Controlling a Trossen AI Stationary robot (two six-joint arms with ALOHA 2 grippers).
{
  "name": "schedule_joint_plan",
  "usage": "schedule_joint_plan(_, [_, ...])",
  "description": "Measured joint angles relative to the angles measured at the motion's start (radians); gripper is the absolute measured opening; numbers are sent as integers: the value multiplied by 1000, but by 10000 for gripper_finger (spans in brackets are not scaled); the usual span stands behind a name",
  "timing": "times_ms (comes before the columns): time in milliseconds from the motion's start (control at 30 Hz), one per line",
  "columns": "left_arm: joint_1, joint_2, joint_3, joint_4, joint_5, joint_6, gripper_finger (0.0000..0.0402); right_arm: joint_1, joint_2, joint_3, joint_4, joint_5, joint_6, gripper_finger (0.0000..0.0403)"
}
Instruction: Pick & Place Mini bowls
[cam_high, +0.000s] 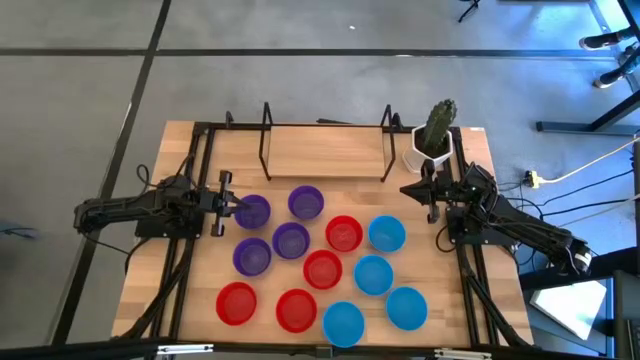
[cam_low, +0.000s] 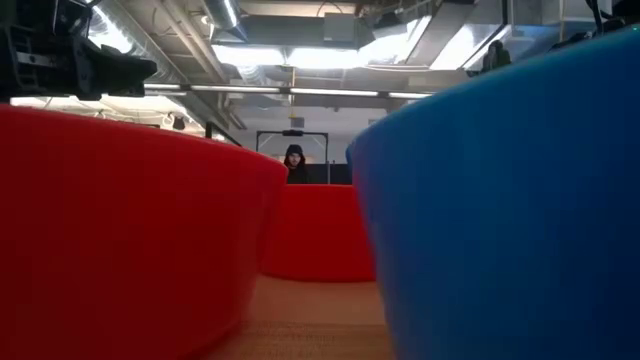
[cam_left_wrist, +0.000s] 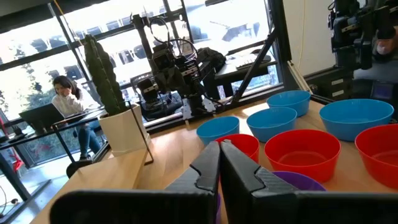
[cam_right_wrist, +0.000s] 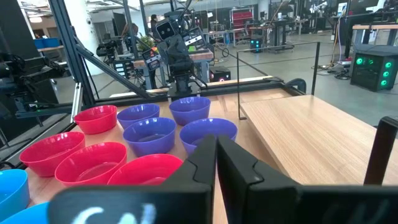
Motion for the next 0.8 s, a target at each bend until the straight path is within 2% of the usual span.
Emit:
schedule_joint_plan(333, [0, 0, 0, 0, 0, 0, 6, 0, 0, 0, 0, 0, 0, 16])
schedule_joint_plan(467, [0, 0, 0, 0, 0, 1, 8, 0, 0, 0, 4, 0, -136, 16])
schedule_joint_plan(533, [0, 0, 0, -1, -16, 59, 6, 0, 0, 0, 4, 1, -181, 16])
schedule_joint_plan(667, [1, 0, 0, 2, -51, 160, 4, 0, 0, 0, 4, 0, -159, 16])
schedule_joint_plan(800, [0, 0, 0, 102, -8, 147, 7, 0, 0, 0, 4, 0, -111, 16])
